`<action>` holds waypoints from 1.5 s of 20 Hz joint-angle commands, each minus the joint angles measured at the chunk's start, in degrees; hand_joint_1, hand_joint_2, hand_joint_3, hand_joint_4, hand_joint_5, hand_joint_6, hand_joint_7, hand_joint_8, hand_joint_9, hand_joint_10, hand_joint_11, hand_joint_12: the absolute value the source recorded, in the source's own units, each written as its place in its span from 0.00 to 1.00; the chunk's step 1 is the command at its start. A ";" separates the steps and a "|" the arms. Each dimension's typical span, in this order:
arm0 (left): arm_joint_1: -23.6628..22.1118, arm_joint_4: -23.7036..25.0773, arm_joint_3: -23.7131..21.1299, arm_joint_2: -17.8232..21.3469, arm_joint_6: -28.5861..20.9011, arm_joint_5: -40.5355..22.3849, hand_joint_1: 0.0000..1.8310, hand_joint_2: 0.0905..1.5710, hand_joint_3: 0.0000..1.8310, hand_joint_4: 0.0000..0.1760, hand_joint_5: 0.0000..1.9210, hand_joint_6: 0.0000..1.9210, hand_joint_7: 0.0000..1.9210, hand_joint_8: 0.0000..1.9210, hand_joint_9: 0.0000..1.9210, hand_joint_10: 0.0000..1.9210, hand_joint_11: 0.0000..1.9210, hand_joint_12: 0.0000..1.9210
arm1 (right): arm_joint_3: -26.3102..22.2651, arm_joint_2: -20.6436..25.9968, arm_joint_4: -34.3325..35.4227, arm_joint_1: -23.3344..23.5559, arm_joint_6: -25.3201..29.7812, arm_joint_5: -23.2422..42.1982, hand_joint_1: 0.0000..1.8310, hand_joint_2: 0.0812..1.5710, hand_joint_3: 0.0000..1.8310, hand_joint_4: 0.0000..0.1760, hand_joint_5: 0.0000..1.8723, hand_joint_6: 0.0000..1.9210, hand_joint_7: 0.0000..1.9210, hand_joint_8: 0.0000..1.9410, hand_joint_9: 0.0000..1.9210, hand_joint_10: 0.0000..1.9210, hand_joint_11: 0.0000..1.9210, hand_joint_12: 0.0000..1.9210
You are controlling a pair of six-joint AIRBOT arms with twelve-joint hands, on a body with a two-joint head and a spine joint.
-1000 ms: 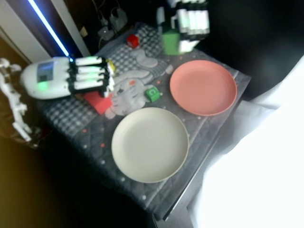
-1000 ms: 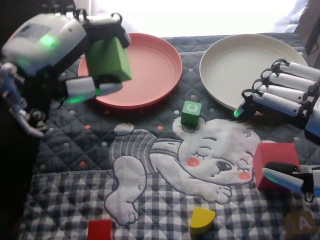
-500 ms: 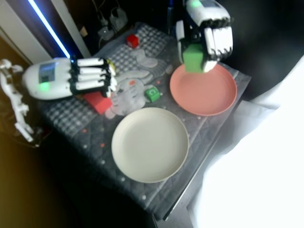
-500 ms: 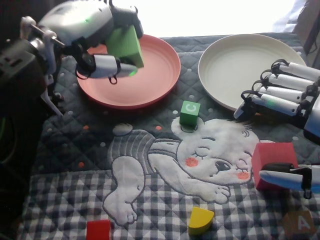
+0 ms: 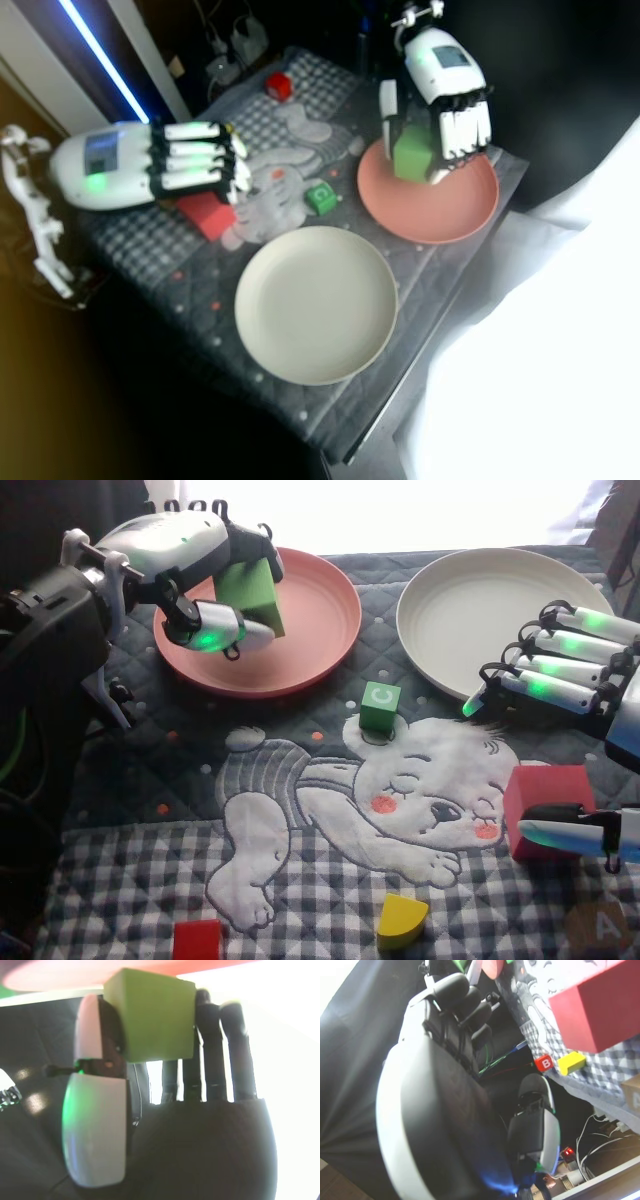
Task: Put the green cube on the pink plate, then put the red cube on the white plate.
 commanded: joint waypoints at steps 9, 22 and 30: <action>1.68 -2.23 -3.35 2.33 -0.17 -12.51 0.25 0.47 0.00 1.00 0.02 0.00 0.00 0.00 0.00 0.00 0.00 0.00 | 0.16 0.58 1.38 0.48 0.06 -6.87 0.18 0.68 0.00 0.00 0.05 0.46 0.17 0.31 0.09 0.47 0.00 0.78; 11.73 -1.03 -19.53 13.31 -0.17 -35.69 0.26 0.60 0.00 0.91 0.05 0.00 0.01 0.00 0.00 0.00 0.00 0.28 | 0.33 -0.19 1.38 0.45 0.06 1.48 0.20 0.62 0.00 0.00 0.07 0.33 0.15 0.31 0.04 0.49 0.00 0.76; 12.82 -0.97 -20.55 13.44 -0.17 -37.25 0.24 0.61 0.00 0.84 0.07 0.00 0.02 0.00 0.02 0.00 0.00 0.37 | 2.24 -2.08 1.37 0.32 2.54 6.37 0.24 0.63 0.00 0.00 0.03 0.47 0.13 0.38 0.05 0.54 0.00 0.80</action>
